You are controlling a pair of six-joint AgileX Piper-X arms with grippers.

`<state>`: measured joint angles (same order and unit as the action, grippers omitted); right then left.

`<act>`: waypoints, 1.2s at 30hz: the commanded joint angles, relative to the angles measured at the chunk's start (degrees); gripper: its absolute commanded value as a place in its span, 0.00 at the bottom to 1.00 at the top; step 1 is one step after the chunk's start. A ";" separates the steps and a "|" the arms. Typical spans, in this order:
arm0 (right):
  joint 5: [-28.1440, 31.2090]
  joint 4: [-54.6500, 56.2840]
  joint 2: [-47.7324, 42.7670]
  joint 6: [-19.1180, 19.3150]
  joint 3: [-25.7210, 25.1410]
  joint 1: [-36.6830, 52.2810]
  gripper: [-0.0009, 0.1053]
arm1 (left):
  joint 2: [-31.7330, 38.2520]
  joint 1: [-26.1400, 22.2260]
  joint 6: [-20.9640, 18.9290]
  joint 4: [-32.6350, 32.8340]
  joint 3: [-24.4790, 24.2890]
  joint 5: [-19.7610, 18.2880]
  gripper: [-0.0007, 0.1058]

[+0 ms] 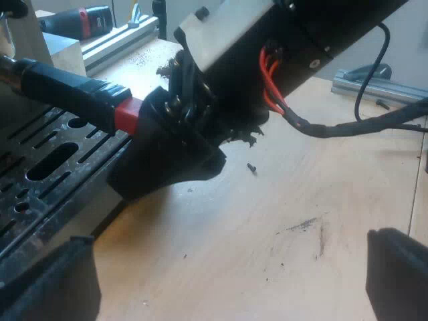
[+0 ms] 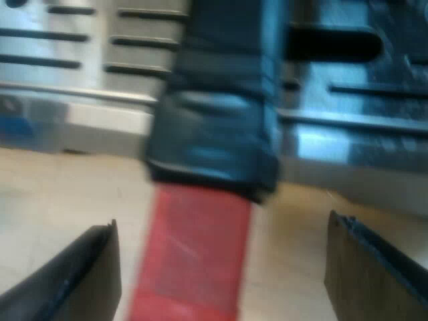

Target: Grind coffee beans and then tamp

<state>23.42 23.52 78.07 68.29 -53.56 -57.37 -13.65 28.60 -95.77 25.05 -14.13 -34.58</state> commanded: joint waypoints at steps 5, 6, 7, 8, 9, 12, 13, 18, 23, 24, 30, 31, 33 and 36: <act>0.54 -4.16 0.01 3.90 -0.06 0.23 0.63 | -0.20 0.26 -0.73 -0.97 -0.08 -0.36 0.78; 0.52 -4.16 0.01 3.90 -0.06 0.23 0.63 | -0.20 0.26 -0.73 -0.97 -0.08 -0.36 0.78; 0.52 -4.05 0.01 3.90 -0.06 0.23 0.63 | -0.20 0.26 -0.73 -0.97 -0.08 -0.36 0.78; 0.52 -4.05 0.01 3.90 0.11 0.23 0.63 | -0.20 0.26 -0.73 -0.97 -0.08 -0.36 0.78; 0.52 -4.05 0.01 3.90 0.11 0.23 0.63 | -0.20 0.26 -0.73 -0.97 -0.08 -0.36 0.78; 0.52 -4.05 0.01 3.90 0.09 0.23 0.62 | -0.20 0.26 -0.73 -0.97 -0.08 -0.36 0.78; 0.52 -4.05 0.01 3.90 0.09 0.23 0.61 | -0.20 0.26 -0.73 -0.97 -0.08 -0.36 0.78; 0.52 -4.05 0.01 3.90 0.09 0.23 0.38 | -0.20 0.26 -0.73 -0.97 -0.08 -0.36 0.78; 0.37 -4.05 0.01 3.90 0.09 0.23 0.13 | -0.20 0.26 -0.73 -0.97 -0.08 -0.36 0.78; 0.29 -4.05 0.01 3.90 0.09 0.23 0.07 | -0.20 0.26 -0.73 -0.97 -0.08 -0.36 0.78; 0.31 -4.05 0.01 3.90 0.09 0.23 0.01 | -0.20 0.26 -0.73 -0.97 -0.08 -0.36 0.78; 0.31 -4.05 0.01 3.90 0.09 0.23 0.01 | -0.20 0.26 -0.73 -0.97 -0.08 -0.36 0.78; 0.31 -4.05 0.01 3.90 0.09 0.23 0.01 | -0.20 0.26 -0.73 -0.97 -0.08 -0.36 0.78; 0.31 -4.05 0.01 3.90 0.09 0.01 0.01 | -0.20 0.26 -0.73 -0.97 -0.08 -0.36 0.78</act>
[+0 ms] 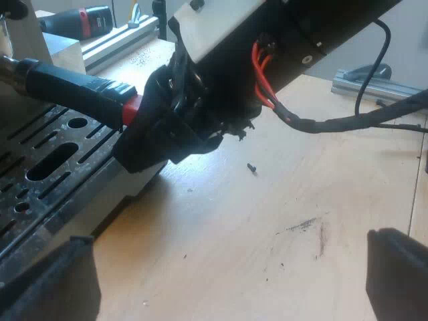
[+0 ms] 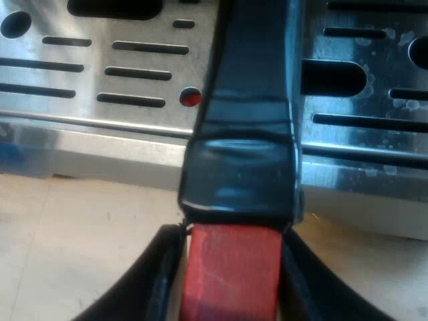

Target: Grind coffee beans and then tamp

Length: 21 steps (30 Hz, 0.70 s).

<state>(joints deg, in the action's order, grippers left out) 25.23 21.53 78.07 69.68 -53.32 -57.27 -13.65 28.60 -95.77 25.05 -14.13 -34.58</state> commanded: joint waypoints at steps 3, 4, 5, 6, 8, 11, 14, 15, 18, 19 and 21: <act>-1.50 -2.06 0.01 2.51 -0.15 -0.42 0.01 | -0.20 0.26 -0.73 -0.97 -0.08 -0.36 0.78; -1.50 -2.06 0.01 2.51 -0.15 -0.42 0.01 | -0.20 0.26 -0.73 -0.97 -0.08 -0.36 0.78; -1.50 -2.06 0.01 2.51 -0.15 -0.42 0.01 | -0.20 0.26 -0.73 -0.97 -0.08 -0.36 0.78; -1.50 -2.06 0.01 2.51 -0.15 -0.42 0.01 | -0.20 0.26 -0.73 -0.97 -0.08 -0.36 0.78; -1.93 -1.65 -0.35 2.21 -0.15 -0.58 0.01 | -0.20 0.26 -0.73 -0.97 -0.08 -0.36 0.78; -1.75 -0.39 -0.89 2.10 -0.15 -1.23 0.01 | -0.20 0.26 -0.73 -0.97 -0.08 -0.36 0.78; -0.71 1.15 -1.33 2.10 -0.15 -2.29 0.01 | -0.20 0.26 -0.73 -0.97 -0.08 -0.36 0.78; -0.60 1.45 -1.48 2.10 -0.15 -2.45 0.01 | -0.20 0.26 -0.73 -0.97 -0.08 -0.36 0.78; -0.33 3.63 -2.14 -0.76 -0.15 -2.76 0.01 | -0.20 0.26 -0.73 -0.97 -0.08 -0.36 0.78; 0.24 4.35 -2.29 -1.39 -0.15 -2.89 0.01 | -0.20 0.26 -0.73 -0.97 -0.08 -0.36 0.78; 1.53 6.07 -3.20 -1.60 -0.15 -3.36 0.01 | -0.20 0.26 -0.73 -0.97 -0.08 -0.36 0.78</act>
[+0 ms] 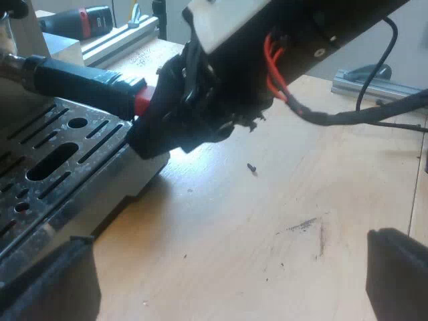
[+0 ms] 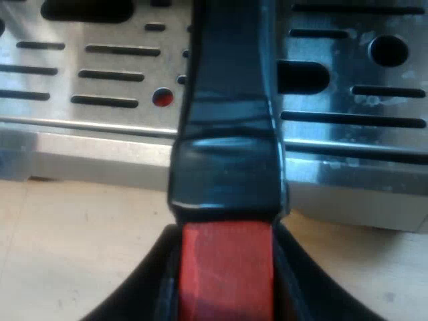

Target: Grind coffee beans and then tamp

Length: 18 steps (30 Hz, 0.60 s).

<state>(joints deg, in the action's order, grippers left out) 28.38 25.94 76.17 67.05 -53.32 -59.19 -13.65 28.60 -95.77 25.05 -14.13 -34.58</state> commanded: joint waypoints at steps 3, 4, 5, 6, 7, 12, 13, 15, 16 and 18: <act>-0.01 3.35 -2.47 1.04 -0.15 -2.21 0.01 | -0.20 0.26 -0.73 -0.97 -0.08 -0.36 0.78; 0.12 3.87 -3.11 1.04 -0.15 -2.65 0.01 | -0.20 0.26 -0.73 -0.97 -0.08 -0.36 0.78; 0.12 4.11 -3.64 1.04 -0.15 -3.10 0.01 | -0.20 0.26 -0.73 -0.97 -0.08 -0.36 0.78; 0.12 4.28 -3.86 1.04 -0.15 -3.22 0.01 | -0.20 0.26 -0.73 -0.97 -0.08 -0.36 0.78; 0.27 4.80 -4.32 1.04 -0.15 -3.64 0.01 | -0.20 0.26 -0.73 -0.97 -0.08 -0.36 0.78; 2.51 6.56 -5.74 0.78 -0.15 -5.22 0.01 | -0.20 0.26 -0.73 -0.97 -0.08 -0.36 0.78; 2.50 6.55 -6.10 0.78 -0.15 -5.72 0.01 | -0.20 0.26 -0.73 -0.97 -0.08 -0.36 0.78; 2.82 6.55 -6.59 0.23 -0.15 -6.37 0.01 | -0.20 0.26 -0.73 -0.97 -0.08 -0.36 0.78; 2.83 6.55 -6.86 -0.27 -0.15 -6.56 0.01 | -0.20 0.26 -0.73 -0.97 -0.08 -0.36 0.78; 2.83 6.91 -7.08 -0.91 -0.15 -7.13 0.01 | -0.20 0.26 -0.73 -0.97 -0.08 -0.36 0.78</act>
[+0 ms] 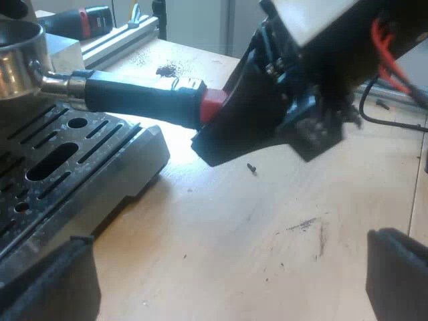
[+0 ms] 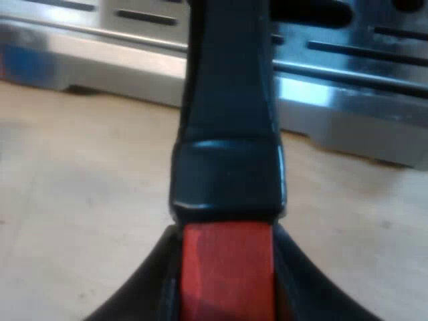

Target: Grind coffee beans and then tamp

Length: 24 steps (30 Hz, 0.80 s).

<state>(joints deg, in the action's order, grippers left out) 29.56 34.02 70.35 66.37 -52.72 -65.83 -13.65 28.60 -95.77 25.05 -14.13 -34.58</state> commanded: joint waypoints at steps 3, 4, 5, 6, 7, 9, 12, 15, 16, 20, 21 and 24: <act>1.65 0.33 -1.28 -0.28 -0.75 -0.78 0.01 | -0.20 0.26 -0.73 -0.97 -0.41 -0.66 0.78; 1.75 1.22 -1.51 -0.28 -0.75 -1.18 0.01 | -0.20 0.26 -0.73 -0.97 -0.91 -1.26 0.78; 1.72 2.08 -1.50 -0.28 -0.75 -1.68 0.01 | -0.20 0.26 -0.73 -0.72 -1.80 -1.39 0.78; 1.72 2.27 -1.50 -0.28 -0.75 -2.02 0.01 | -0.20 0.26 -0.73 -0.42 -2.51 -1.38 0.78; 1.72 2.47 -1.67 -0.28 -0.75 -2.78 0.01 | -0.20 0.26 -0.73 0.61 -3.50 -1.13 0.78; 1.90 2.98 -1.81 -0.28 -0.75 -4.40 0.01 | -0.20 0.26 -1.52 4.73 -6.25 -1.14 0.78; 2.03 3.61 -1.99 -0.28 -0.75 -7.06 0.01 | -0.08 0.26 -1.78 10.44 -9.31 0.70 0.78; 2.59 4.42 -2.15 -0.28 -0.75 -9.03 0.01 | 0.30 0.26 -1.67 13.65 -11.25 2.81 0.78; 2.83 4.66 -2.29 -0.28 -0.75 -9.50 0.01 | 0.52 0.26 -1.67 13.92 -11.65 2.95 0.78; 3.16 5.25 -2.83 -0.69 -0.75 -10.53 0.01 | 3.28 0.26 -1.67 15.46 -14.24 3.10 0.78; 3.17 5.22 -3.22 -0.66 -0.75 -10.50 0.01 | 4.16 0.26 -1.67 15.87 -14.91 3.09 0.78; 3.17 5.36 -4.68 -0.66 -0.75 -10.50 0.01 | 6.78 0.26 -1.67 18.50 -16.15 3.09 0.78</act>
<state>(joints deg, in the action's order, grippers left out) 29.79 39.99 67.05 65.59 -52.72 -76.28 -7.82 28.60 -96.84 42.33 -29.67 -31.78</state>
